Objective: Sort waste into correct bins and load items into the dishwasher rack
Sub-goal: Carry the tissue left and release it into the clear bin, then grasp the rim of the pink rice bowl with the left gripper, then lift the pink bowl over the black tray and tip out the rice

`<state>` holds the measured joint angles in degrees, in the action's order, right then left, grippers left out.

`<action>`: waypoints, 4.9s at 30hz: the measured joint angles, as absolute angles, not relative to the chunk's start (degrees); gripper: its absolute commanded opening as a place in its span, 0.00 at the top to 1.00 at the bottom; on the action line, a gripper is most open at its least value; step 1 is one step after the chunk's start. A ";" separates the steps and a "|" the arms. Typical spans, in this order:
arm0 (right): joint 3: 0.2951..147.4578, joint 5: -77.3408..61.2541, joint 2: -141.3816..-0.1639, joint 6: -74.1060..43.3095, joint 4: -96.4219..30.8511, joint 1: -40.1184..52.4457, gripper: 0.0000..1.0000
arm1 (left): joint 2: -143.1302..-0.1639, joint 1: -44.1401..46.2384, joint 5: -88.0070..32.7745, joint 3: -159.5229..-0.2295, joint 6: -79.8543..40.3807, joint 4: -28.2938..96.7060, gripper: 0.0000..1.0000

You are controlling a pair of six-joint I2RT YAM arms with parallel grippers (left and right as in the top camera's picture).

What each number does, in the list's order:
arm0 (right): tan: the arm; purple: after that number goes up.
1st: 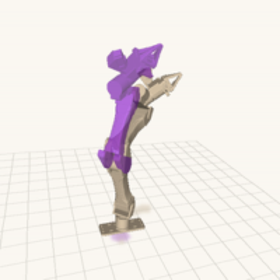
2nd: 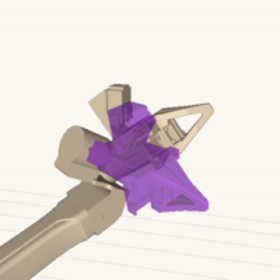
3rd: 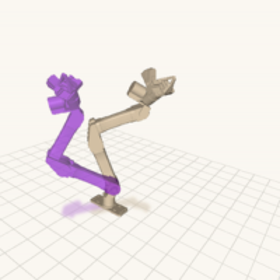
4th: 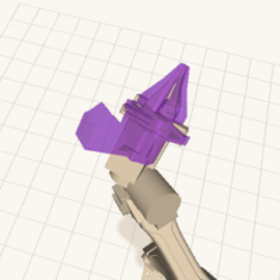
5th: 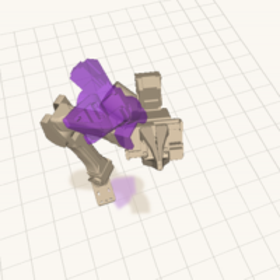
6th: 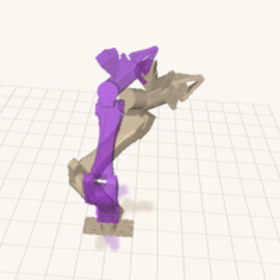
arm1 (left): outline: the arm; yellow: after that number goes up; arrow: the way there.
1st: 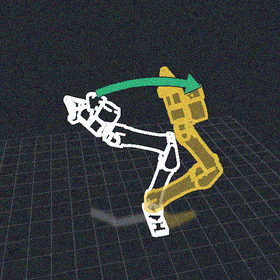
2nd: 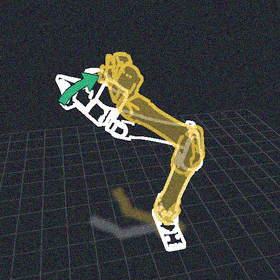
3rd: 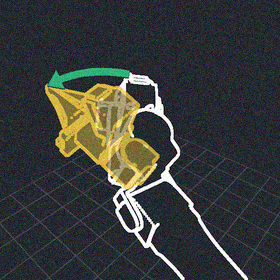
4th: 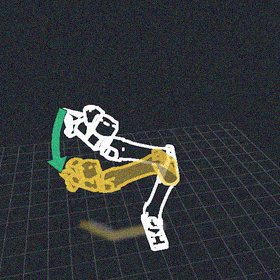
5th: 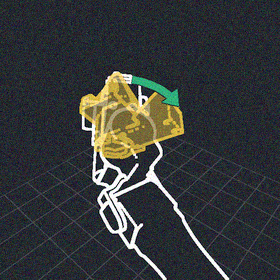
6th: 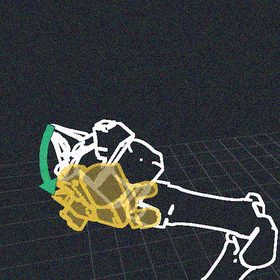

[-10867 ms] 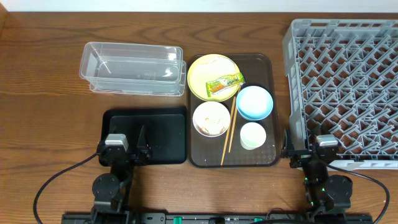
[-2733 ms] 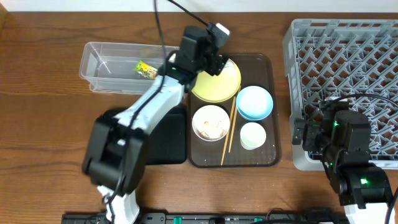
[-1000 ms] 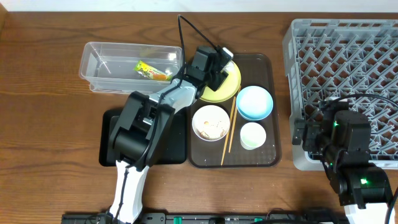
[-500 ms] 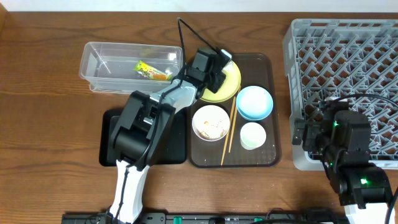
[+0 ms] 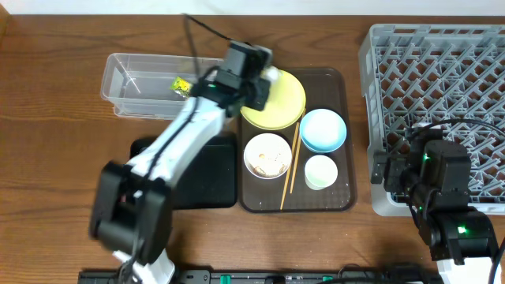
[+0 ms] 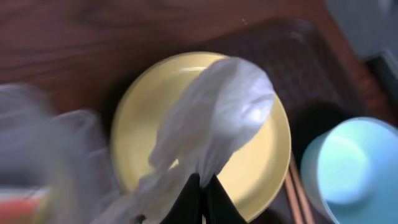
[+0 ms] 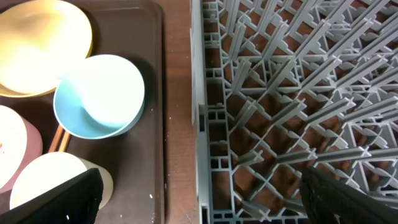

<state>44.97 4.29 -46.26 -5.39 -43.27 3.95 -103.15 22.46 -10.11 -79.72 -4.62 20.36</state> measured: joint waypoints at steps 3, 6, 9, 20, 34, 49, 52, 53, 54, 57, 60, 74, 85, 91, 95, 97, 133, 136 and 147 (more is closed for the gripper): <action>44.97 4.29 -46.26 -5.39 -43.27 3.95 0.02 | -100.44 18.26 -10.13 -79.75 -10.35 20.40 0.94; 44.97 4.29 -46.24 -5.39 -43.27 3.95 0.02 | -100.33 13.63 -10.09 -79.75 -16.53 20.47 0.94; 44.97 4.29 -46.24 -5.39 -43.27 3.95 0.02 | -101.43 9.02 -10.02 -79.75 -22.11 20.49 0.94; 44.97 4.29 -46.24 -5.39 -43.27 3.95 0.01 | -103.07 4.56 -9.69 -79.75 -24.56 22.33 0.32; 44.97 4.29 -46.24 -5.39 -43.29 3.95 0.01 | -92.49 17.12 -10.70 -79.77 -23.73 45.45 0.21; 44.97 4.29 -46.24 -5.39 -43.29 3.95 0.01 | -101.34 36.64 -8.14 -79.75 -25.78 41.15 0.29; 44.97 4.27 -46.24 -5.39 -43.29 3.95 0.01 | -104.66 39.27 -7.97 -79.75 -26.30 39.44 0.31; 44.97 4.27 -46.24 -5.39 -43.29 3.95 0.01 | -105.45 39.79 -7.88 -79.75 -26.52 38.96 0.33; 44.97 4.27 -46.24 -5.39 -43.29 3.95 0.01 | -106.43 40.36 -7.75 -79.75 -26.83 38.22 0.34; 44.97 4.29 -46.24 -5.39 -43.29 3.95 0.01 | -108.64 41.36 -7.33 -79.75 -27.22 36.56 0.39; 44.97 4.27 -46.24 -5.39 -43.27 3.95 0.01 | -110.54 41.93 -7.29 -79.75 -27.22 35.55 0.42; 44.97 4.29 -46.24 -5.39 -43.29 3.95 0.01 | -116.62 42.85 -7.25 -79.75 -27.68 35.57 0.54; 44.97 4.29 -46.24 -5.39 -43.29 3.95 0.01 | -114.37 42.85 -2.79 -79.75 -27.46 36.80 0.43; 44.97 4.29 -46.24 -5.39 -43.29 3.95 0.01 | -110.65 42.87 -1.04 -79.75 -26.98 36.80 0.43; 44.97 4.29 -46.24 -5.39 -43.33 3.95 0.01 | -110.76 43.38 -1.08 -79.75 -27.09 36.82 0.43; 44.97 4.29 -46.24 -5.39 -43.42 3.95 0.01 | -110.80 43.97 -1.10 -79.75 -27.20 36.69 0.43; 44.97 4.29 -46.24 -5.39 -43.51 3.95 0.02 | -113.82 45.45 -1.13 -79.20 -28.58 37.06 0.88; 44.97 4.29 -46.24 -5.39 -43.51 3.95 0.02 | -113.82 45.47 -0.86 -79.20 -28.64 37.17 0.94; 44.97 4.29 -46.24 -5.39 -43.51 3.95 0.02 | -110.48 45.43 -0.05 -79.57 -26.24 42.30 0.94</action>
